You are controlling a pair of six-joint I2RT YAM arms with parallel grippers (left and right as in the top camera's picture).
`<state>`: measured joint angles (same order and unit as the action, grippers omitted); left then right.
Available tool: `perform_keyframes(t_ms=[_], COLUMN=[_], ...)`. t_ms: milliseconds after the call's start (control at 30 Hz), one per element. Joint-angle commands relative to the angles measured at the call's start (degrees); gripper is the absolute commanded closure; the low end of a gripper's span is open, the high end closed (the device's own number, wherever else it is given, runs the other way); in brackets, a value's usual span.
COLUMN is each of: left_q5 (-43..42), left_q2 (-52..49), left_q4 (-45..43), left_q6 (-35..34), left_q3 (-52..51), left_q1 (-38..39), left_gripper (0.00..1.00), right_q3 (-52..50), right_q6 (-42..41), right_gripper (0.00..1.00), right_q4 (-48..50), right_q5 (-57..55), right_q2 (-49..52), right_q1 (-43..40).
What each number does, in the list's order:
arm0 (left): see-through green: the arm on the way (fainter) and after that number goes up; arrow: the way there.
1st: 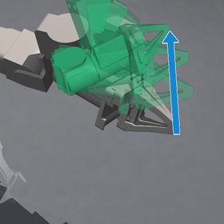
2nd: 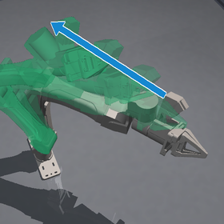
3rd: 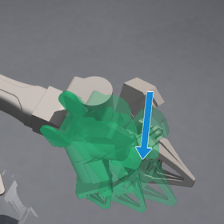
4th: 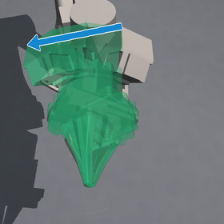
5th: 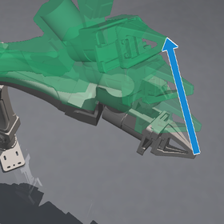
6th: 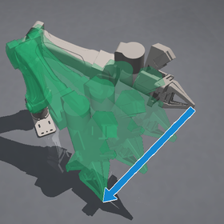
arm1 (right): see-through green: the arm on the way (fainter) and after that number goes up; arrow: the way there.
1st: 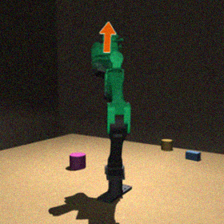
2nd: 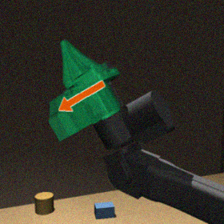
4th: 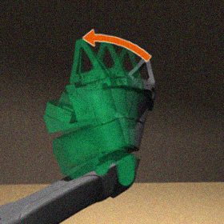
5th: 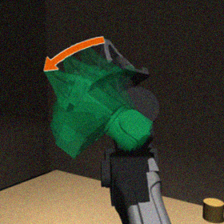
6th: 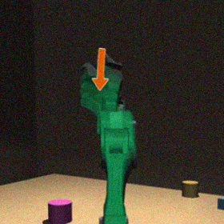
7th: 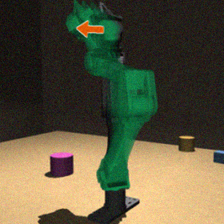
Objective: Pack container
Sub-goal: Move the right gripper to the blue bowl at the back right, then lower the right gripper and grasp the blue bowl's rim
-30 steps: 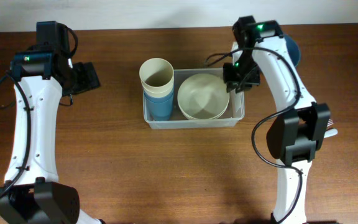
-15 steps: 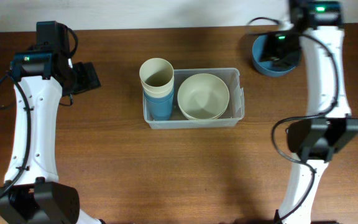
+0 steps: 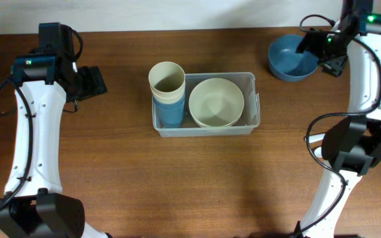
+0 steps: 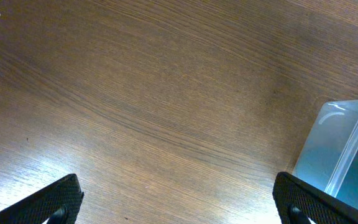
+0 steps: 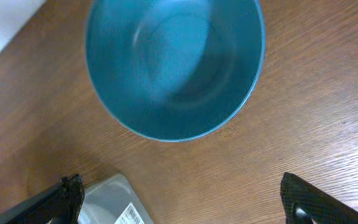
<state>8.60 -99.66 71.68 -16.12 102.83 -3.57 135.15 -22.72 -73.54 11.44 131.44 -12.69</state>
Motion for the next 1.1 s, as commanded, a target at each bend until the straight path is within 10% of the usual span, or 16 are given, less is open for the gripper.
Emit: perform_keyframes(t_ms=[0,1067], left_q5=[0.2,0.2], left_q2=[0.0,0.0], left_q4=[-0.1,-0.1], left_q6=[-0.6,-0.6], left_q3=[-0.6,-0.6], left_q1=[-0.2,-0.2], left_gripper=[0.0,0.0], right_q3=[-4.0,-4.8], right_q6=[-4.0,-13.8], right_gripper=[0.0,0.01], right_q4=[4.1,8.6], right_q5=[-0.8,-1.9], right_q2=[0.3,9.4], right_q1=[0.2,-0.6])
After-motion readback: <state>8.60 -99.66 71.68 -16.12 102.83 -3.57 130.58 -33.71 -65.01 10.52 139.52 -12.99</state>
